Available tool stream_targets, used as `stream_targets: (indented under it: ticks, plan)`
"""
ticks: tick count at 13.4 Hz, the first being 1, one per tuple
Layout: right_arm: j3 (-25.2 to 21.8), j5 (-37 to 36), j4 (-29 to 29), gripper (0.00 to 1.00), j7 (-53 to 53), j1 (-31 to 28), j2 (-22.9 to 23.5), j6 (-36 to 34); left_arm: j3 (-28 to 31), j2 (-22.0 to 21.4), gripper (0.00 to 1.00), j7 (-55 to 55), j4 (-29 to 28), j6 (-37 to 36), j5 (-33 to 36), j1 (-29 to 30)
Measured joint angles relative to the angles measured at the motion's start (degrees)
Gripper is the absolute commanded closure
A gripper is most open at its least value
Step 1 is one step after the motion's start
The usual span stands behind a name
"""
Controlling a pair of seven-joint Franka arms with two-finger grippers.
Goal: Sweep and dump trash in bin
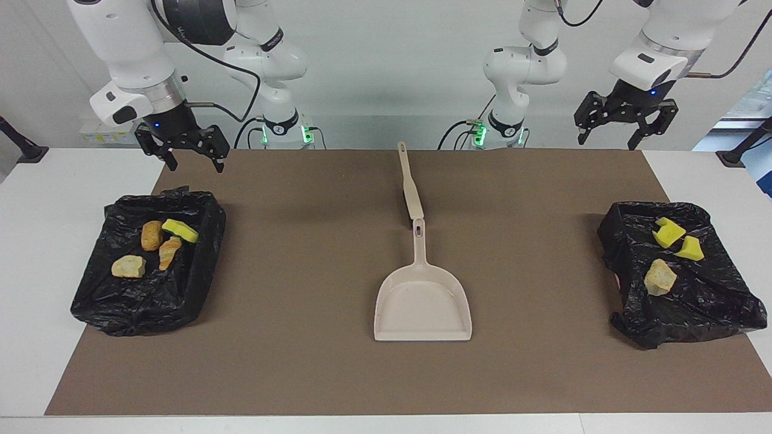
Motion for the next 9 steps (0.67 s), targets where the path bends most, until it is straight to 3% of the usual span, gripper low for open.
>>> stream_targets:
  ticks: [9]
  plan:
    - [0.00, 0.00, 0.00, 0.00, 0.00, 0.00, 0.00, 0.00, 0.28, -0.93, 0.00, -0.30, -1.11, -0.85, -0.01, 0.83]
